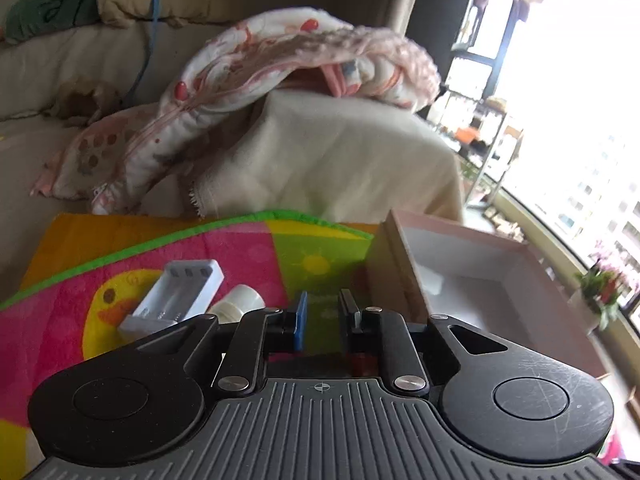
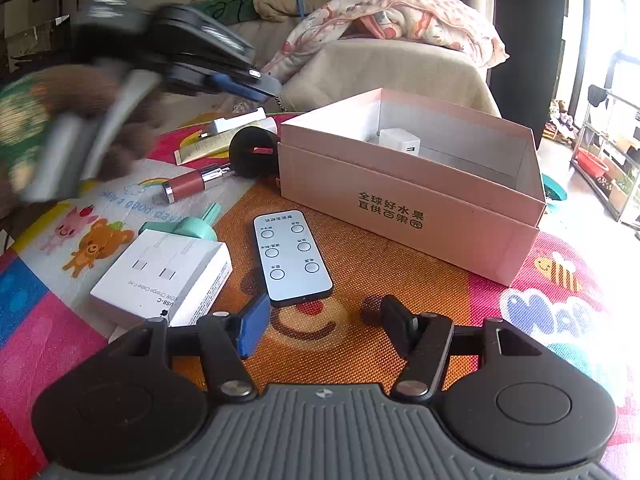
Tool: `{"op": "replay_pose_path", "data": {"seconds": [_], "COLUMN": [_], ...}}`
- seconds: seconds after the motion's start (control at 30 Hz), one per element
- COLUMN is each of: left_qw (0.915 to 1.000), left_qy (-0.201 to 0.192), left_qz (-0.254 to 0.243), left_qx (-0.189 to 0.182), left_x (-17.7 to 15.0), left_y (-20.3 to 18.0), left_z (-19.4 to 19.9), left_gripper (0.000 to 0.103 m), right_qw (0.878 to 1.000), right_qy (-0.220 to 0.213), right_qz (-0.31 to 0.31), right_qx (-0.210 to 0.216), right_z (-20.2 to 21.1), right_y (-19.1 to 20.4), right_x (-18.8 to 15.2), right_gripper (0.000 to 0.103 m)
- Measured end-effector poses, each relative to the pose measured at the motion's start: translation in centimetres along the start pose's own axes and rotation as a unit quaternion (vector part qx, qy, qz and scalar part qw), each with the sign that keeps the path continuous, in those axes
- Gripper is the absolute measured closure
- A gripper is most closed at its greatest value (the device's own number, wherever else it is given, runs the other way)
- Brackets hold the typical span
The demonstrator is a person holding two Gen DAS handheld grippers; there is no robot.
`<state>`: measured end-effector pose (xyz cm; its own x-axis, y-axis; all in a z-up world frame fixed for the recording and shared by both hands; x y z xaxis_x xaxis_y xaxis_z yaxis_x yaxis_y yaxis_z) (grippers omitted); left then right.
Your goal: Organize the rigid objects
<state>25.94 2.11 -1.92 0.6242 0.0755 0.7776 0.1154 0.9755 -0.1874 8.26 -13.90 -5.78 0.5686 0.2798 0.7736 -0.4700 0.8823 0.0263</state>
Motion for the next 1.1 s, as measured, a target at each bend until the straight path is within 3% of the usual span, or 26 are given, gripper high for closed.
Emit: {"op": "replay_pose_path", "data": {"seconds": [0.13, 0.37, 0.43, 0.6, 0.7, 0.87, 0.97, 1.07, 1.1], "left_qw": [0.9984, 0.991, 0.9902, 0.9955, 0.9959, 0.9993, 0.9998, 0.9991, 0.9987], "left_qy": [0.045, 0.072, 0.072, 0.011, 0.012, 0.017, 0.012, 0.031, 0.033], "left_qz": [-0.015, -0.027, -0.033, -0.074, -0.09, -0.025, 0.018, -0.013, -0.026], "left_qx": [-0.032, -0.11, -0.115, -0.059, -0.011, 0.023, -0.004, 0.024, 0.03], "left_x": [-3.0, -8.3, -9.3, -9.2, -9.4, -9.0, -8.0, -8.1, -8.2], "left_y": [-0.1, -2.0, -2.4, -1.4, 0.4, 4.2, 3.9, 2.7, 2.4], "left_z": [-1.8, 3.3, 4.9, 10.5, 12.4, 11.2, 9.6, 7.5, 7.0], "left_gripper": [0.084, 0.084, 0.084, 0.083, 0.083, 0.083, 0.083, 0.081, 0.069], "right_qw": [1.0, 1.0, 1.0, 1.0, 1.0, 1.0, 1.0, 1.0, 1.0], "right_qy": [-0.001, 0.002, 0.003, 0.002, 0.002, 0.002, 0.001, 0.002, 0.002], "right_qz": [-0.008, -0.004, -0.002, -0.002, -0.001, 0.0, 0.001, -0.001, -0.001], "right_qx": [0.006, 0.014, 0.014, 0.013, 0.012, 0.01, 0.007, 0.007, 0.007], "right_z": [0.0, -0.2, -0.2, -0.2, -0.2, -0.1, -0.1, -0.1, -0.1], "right_y": [-0.2, 0.0, 0.1, 0.1, 0.1, 0.2, 0.1, 0.0, 0.1], "right_x": [0.0, 0.0, 0.0, 0.0, 0.0, -0.1, -0.1, 0.0, 0.0], "right_gripper": [0.04, 0.036, 0.036, 0.036, 0.036, 0.036, 0.036, 0.035, 0.035]}}
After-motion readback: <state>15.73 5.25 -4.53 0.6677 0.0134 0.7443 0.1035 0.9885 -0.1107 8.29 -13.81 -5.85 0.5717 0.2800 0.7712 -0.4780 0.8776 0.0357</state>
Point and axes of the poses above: each gripper's, at about its wrist camera, not at the fingertips, and z roughly against the way its jaws point, y to its left, x to its top, the point moved 10 cm from there along -z, roughly the way its jaws point, and after that the axes turned 3 degrees about x, right-handed, at the moved point
